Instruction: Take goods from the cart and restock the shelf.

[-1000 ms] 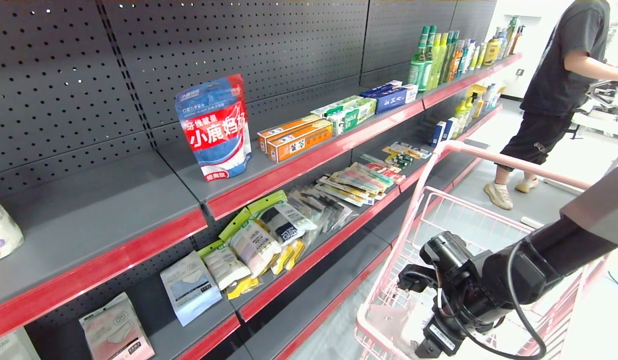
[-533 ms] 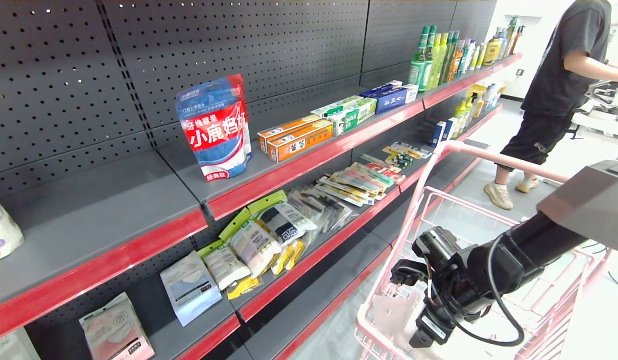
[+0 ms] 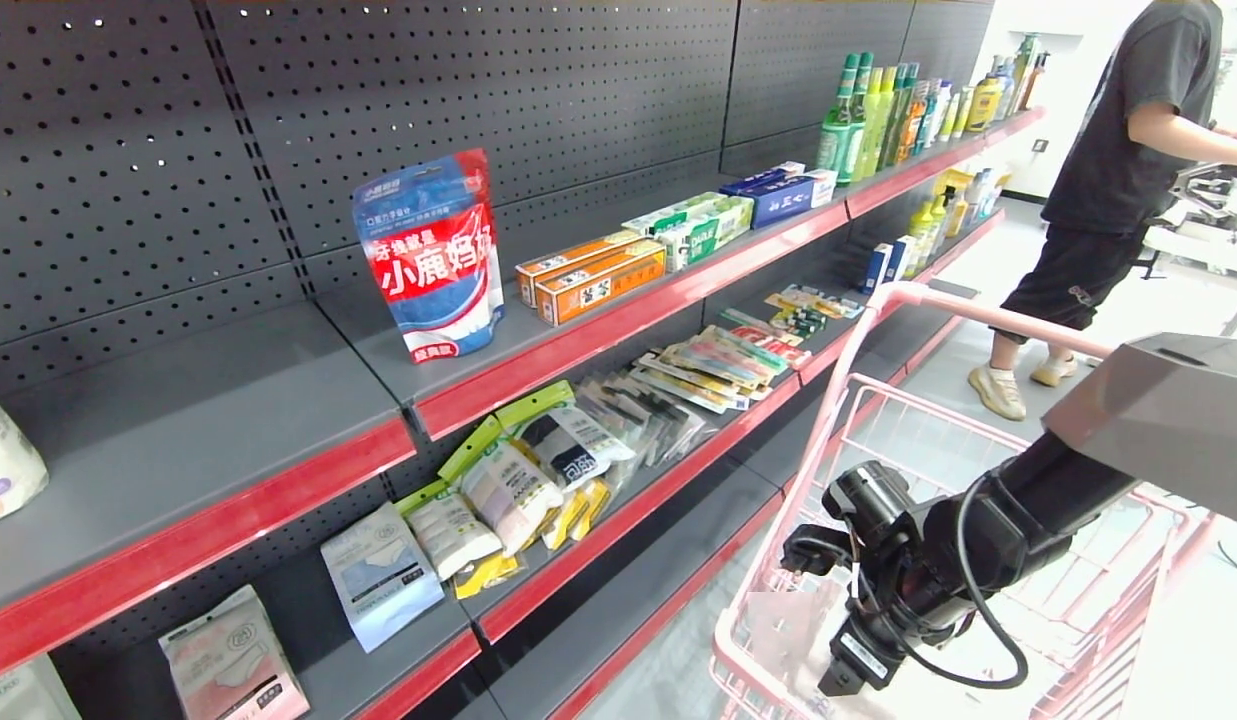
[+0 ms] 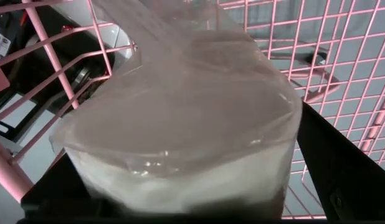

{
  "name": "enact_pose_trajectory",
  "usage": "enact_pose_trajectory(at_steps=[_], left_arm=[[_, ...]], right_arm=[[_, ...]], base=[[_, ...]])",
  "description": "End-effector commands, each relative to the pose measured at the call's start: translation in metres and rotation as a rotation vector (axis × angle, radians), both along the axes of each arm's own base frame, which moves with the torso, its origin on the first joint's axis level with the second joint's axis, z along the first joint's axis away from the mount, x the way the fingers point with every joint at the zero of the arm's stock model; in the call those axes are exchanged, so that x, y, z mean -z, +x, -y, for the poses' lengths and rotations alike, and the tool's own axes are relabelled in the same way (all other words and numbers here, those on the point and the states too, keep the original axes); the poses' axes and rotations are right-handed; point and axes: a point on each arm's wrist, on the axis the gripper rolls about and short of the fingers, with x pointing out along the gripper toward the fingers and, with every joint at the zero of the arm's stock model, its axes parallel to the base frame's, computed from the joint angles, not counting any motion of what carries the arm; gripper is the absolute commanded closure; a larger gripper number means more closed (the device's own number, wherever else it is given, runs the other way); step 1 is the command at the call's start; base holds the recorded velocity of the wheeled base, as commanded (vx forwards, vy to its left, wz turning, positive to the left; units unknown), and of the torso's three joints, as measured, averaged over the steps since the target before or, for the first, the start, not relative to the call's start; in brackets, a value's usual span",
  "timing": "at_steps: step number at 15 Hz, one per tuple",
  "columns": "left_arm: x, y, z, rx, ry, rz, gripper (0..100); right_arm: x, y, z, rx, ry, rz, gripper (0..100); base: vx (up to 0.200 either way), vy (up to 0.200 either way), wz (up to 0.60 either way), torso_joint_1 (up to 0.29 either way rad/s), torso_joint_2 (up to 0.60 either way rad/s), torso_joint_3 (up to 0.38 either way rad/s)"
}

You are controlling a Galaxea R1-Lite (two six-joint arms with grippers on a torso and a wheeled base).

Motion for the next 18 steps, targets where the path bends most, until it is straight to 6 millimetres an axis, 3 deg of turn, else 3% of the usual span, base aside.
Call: enact_pose_trajectory(at_steps=[1,4,5,10,16,18], left_arm=[[0.0,0.0,0.0,-0.001,0.0,-0.001,0],[0.0,0.0,0.0,-0.001,0.0,-0.001,0],[0.0,0.0,0.0,-0.001,0.0,0.001,0],[0.0,0.0,0.0,-0.001,0.0,-0.001,0],[0.0,0.0,0.0,0.001,0.0,-0.001,0],[0.0,0.0,0.0,0.001,0.0,-0.001,0]], right_arm=[[0.007,-0.001,0.0,0.0,-0.009,-0.022,0],[0.01,-0.003,0.001,0.004,-0.011,-0.037,0],[0.013,-0.002,0.002,0.01,-0.016,-0.041,100],[0.008,-0.006,0.004,0.032,-0.025,-0.001,100],[-0.062,-0.009,0.01,0.119,0.041,0.222,100],[-0.084,-0.013,0.021,0.171,0.052,0.294,100]], base=[[0.0,0.0,0.0,0.0,0.0,0.0],[0.0,0.0,0.0,0.0,0.0,0.0],[0.0,0.0,0.0,0.0,0.0,0.0],[0.0,0.0,0.0,0.0,0.0,0.0],[0.0,0.0,0.0,0.0,0.0,0.0],[0.0,0.0,0.0,0.0,0.0,0.0]])
